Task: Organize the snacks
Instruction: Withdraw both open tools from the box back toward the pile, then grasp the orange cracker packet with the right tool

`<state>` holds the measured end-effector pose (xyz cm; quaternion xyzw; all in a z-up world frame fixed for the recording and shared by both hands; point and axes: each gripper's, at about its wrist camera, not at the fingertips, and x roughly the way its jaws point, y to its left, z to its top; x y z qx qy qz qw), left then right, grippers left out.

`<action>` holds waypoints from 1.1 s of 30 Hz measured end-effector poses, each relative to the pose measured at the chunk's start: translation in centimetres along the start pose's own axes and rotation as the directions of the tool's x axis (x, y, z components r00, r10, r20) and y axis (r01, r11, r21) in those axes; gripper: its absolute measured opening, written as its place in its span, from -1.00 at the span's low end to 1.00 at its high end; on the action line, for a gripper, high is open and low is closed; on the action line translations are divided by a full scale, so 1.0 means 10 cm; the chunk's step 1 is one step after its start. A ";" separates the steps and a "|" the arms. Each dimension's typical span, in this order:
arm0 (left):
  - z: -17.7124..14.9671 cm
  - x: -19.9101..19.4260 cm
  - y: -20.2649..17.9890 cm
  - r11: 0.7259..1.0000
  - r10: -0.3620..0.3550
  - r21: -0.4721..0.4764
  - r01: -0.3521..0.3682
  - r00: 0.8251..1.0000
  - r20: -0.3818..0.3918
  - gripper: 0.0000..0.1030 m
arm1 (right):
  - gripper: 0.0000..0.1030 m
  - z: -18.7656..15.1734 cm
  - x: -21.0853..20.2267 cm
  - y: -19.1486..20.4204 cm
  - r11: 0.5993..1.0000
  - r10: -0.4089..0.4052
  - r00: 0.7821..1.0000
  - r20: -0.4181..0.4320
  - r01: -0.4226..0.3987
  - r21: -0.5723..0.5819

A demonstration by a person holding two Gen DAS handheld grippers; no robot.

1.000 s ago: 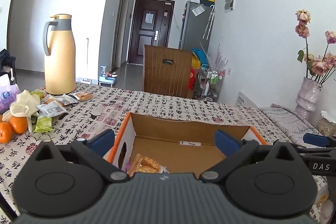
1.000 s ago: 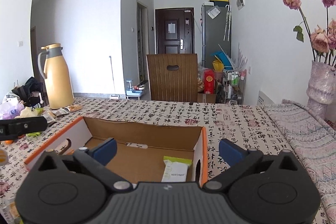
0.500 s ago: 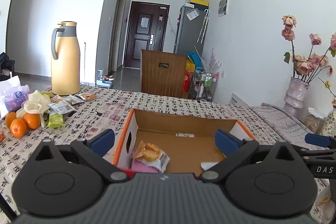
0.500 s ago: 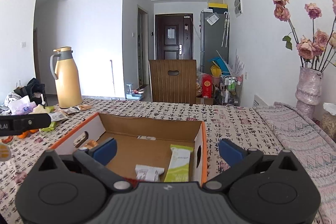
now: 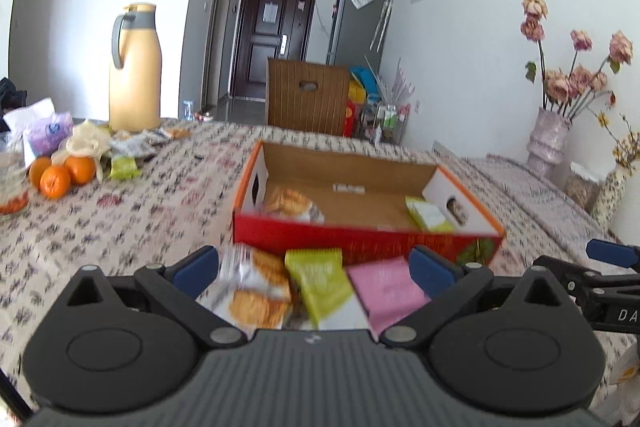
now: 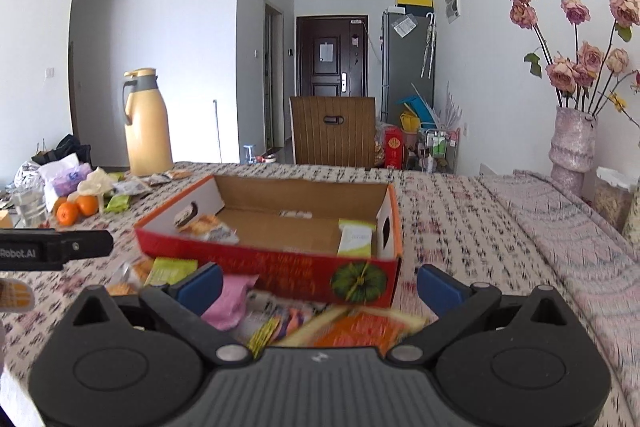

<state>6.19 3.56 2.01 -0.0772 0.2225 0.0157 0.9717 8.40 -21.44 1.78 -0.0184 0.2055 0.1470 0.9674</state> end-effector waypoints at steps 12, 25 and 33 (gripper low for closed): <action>-0.46 -0.19 0.18 1.000 0.008 -0.013 -0.009 0.995 -0.103 1.00 | 1.00 -0.68 -0.21 0.27 0.999 0.015 0.993 -0.120 -0.012 0.031; -0.64 -0.35 0.35 1.000 -0.008 -0.031 0.004 0.992 -0.124 1.00 | 0.55 -0.98 -0.06 0.69 1.000 0.029 0.983 -0.183 -0.030 -0.001; -0.66 -0.38 0.42 0.999 -0.012 -0.044 0.006 0.992 -0.129 1.00 | -0.02 -1.01 0.03 0.70 0.998 0.055 0.979 -0.196 -0.055 0.008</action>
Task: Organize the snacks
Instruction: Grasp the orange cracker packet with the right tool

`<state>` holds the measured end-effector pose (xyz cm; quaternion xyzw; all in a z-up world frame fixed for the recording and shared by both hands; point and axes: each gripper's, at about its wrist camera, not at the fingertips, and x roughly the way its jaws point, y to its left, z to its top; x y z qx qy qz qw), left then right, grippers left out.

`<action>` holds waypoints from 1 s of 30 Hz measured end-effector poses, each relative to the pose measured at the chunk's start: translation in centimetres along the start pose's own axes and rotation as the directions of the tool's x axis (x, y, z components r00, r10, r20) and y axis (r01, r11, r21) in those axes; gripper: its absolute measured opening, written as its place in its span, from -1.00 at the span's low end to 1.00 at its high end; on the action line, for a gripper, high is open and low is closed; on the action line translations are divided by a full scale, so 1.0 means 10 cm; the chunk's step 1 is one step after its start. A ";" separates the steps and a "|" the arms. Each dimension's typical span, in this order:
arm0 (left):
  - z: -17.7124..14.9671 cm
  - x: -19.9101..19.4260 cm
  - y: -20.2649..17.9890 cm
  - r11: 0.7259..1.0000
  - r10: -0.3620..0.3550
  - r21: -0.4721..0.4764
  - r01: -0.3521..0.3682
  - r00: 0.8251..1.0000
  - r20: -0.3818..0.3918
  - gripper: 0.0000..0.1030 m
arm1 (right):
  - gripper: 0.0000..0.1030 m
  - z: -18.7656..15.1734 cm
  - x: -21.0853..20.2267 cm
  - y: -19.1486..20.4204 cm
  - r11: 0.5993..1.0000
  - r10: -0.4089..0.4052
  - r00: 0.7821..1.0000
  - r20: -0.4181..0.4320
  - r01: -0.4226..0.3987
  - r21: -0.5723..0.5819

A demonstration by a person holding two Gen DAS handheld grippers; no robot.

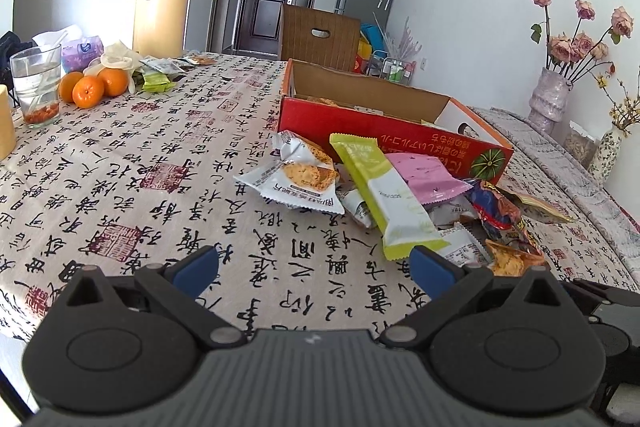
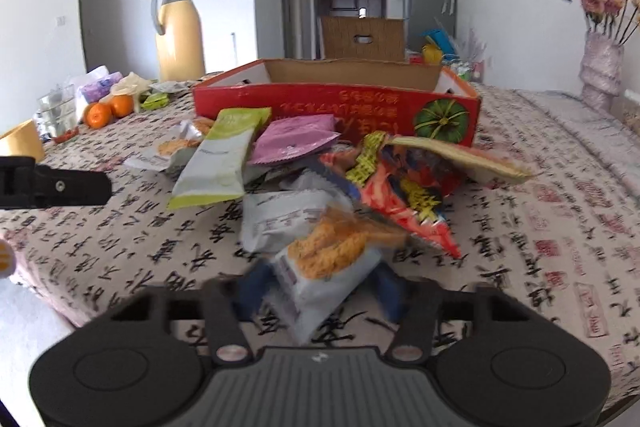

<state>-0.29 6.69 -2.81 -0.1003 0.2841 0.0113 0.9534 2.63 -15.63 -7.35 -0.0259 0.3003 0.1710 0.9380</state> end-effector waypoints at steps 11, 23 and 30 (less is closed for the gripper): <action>-0.01 -0.03 -0.03 1.000 0.002 0.004 -0.002 1.000 0.005 1.00 | -0.57 -0.01 -0.11 -0.04 0.998 0.056 0.998 0.027 -0.057 0.007; 0.03 -0.02 -0.15 1.000 0.010 0.020 -0.010 1.000 0.007 1.00 | -0.61 0.04 -0.39 -0.09 0.995 0.103 0.989 0.109 -0.101 -0.019; 0.10 0.06 -0.28 0.999 0.013 0.036 -0.013 1.000 0.004 1.00 | -0.61 0.17 -0.53 -0.18 0.992 0.124 0.979 0.164 -0.121 -0.026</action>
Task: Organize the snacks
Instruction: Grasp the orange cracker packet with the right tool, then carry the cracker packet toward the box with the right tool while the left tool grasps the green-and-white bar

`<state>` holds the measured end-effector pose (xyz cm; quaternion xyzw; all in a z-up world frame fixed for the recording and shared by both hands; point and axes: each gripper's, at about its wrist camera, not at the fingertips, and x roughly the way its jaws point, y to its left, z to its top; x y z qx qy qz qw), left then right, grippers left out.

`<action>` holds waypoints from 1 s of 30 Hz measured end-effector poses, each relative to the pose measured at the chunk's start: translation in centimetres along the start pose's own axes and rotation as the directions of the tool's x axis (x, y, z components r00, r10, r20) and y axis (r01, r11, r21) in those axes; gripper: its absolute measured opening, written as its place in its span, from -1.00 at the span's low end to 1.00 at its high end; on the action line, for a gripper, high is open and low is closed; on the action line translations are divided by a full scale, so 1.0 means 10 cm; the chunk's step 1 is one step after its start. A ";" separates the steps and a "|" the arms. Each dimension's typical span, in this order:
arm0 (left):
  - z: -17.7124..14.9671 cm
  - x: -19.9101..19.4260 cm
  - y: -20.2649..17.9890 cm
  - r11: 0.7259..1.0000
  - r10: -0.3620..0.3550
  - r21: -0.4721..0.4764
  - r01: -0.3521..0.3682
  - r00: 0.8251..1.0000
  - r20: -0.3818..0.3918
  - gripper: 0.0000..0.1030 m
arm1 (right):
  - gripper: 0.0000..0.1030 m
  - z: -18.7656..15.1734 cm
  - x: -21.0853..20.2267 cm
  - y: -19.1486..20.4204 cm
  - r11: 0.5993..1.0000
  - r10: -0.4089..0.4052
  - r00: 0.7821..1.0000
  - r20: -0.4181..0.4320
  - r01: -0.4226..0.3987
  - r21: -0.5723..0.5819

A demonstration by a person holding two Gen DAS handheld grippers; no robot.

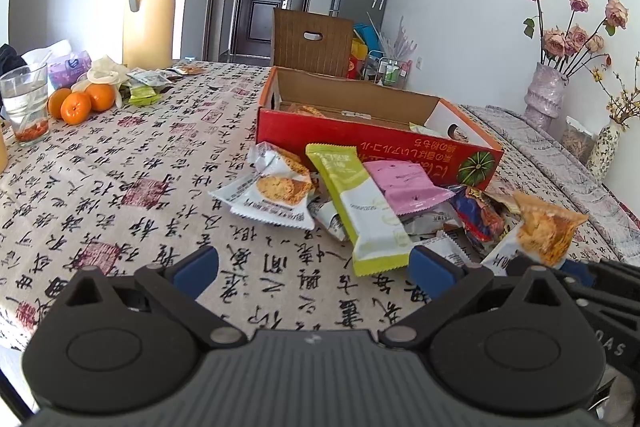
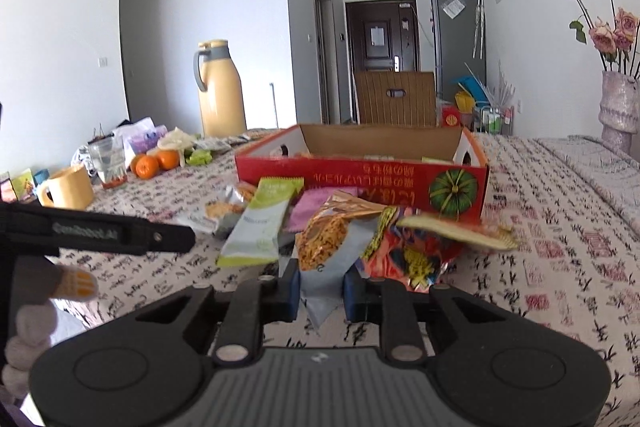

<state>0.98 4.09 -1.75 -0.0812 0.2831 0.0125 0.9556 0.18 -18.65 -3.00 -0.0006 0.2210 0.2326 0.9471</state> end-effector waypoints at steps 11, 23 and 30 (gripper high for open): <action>0.16 0.27 -0.22 0.999 0.032 0.013 -0.032 0.999 -0.018 1.00 | -0.61 0.25 0.00 -0.41 0.998 -0.059 0.995 0.075 0.058 0.028; 0.40 0.71 -0.40 0.998 0.062 0.037 -0.060 0.996 -0.064 0.50 | -0.61 0.40 0.23 -0.88 0.990 -0.125 0.988 0.085 0.118 0.083; 0.50 0.94 -0.44 0.996 0.088 0.032 -0.085 0.992 -0.090 0.44 | -0.61 0.39 0.41 -1.06 0.987 -0.126 0.990 0.058 0.119 0.108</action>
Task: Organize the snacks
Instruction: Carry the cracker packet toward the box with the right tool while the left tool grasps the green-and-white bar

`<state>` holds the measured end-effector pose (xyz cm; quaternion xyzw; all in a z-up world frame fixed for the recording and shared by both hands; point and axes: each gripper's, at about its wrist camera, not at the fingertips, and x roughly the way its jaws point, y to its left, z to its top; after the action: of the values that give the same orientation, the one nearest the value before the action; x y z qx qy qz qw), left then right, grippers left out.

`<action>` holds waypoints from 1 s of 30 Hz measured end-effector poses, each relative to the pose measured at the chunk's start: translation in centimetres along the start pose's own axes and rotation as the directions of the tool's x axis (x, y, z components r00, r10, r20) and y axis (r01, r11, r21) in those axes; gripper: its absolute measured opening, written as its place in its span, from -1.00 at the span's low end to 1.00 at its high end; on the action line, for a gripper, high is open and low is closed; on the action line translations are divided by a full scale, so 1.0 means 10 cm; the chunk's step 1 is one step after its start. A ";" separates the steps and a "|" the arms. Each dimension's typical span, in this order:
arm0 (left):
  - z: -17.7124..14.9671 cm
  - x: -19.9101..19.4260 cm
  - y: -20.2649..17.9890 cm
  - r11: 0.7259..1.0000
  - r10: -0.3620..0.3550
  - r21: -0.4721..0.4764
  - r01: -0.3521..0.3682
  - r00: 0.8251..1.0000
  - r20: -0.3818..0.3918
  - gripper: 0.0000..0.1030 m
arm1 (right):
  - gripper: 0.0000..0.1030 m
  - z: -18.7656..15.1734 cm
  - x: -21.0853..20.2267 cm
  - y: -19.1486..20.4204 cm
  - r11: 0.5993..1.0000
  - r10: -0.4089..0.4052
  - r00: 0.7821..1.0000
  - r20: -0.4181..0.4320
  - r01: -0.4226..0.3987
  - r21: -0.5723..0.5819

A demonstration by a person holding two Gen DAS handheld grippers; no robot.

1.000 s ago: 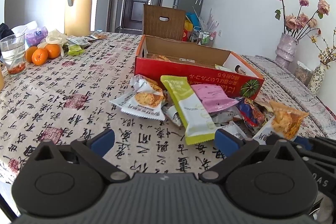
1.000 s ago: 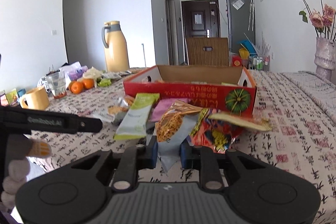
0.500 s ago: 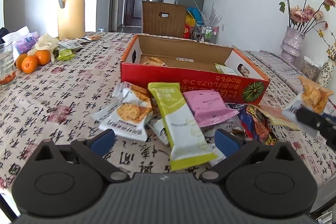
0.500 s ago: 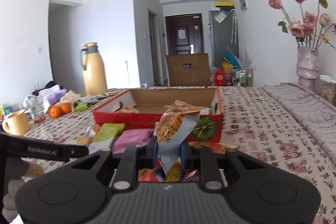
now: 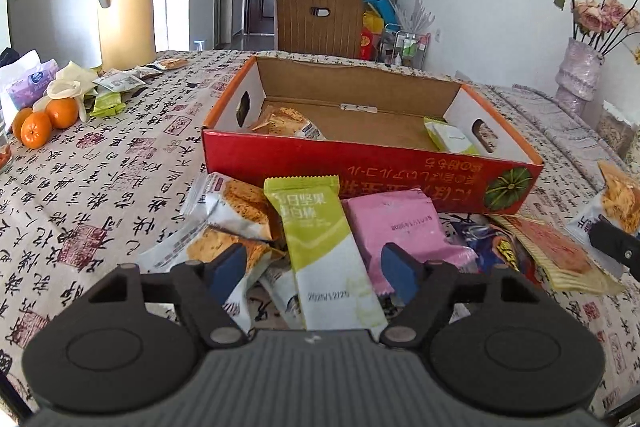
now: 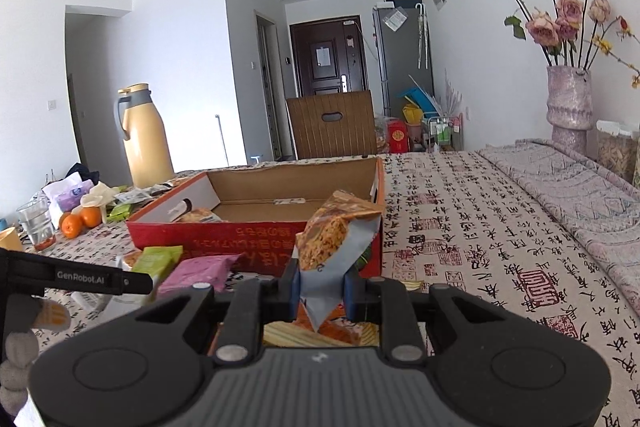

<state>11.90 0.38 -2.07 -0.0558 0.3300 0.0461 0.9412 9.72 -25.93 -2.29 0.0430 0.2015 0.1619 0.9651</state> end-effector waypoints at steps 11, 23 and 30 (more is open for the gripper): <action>0.00 0.17 -0.03 1.000 0.031 0.000 -0.031 0.999 -0.040 -0.17 | -0.61 -0.05 0.18 -0.13 1.000 0.014 1.000 -0.028 -0.014 0.027; 0.01 0.11 -0.01 1.000 -0.002 0.006 0.002 1.000 -0.016 -0.26 | -0.61 -0.02 0.21 -0.13 1.000 0.020 1.000 -0.022 -0.020 0.020; 0.10 -0.01 -0.03 1.000 -0.018 0.015 0.017 0.999 0.029 -0.26 | -0.61 0.09 0.22 -0.11 1.000 0.021 1.000 0.003 -0.021 -0.002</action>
<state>12.49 0.16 -1.23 -0.0513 0.3161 0.0363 0.9466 12.30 -26.27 -2.42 0.0446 0.1993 0.1720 0.9637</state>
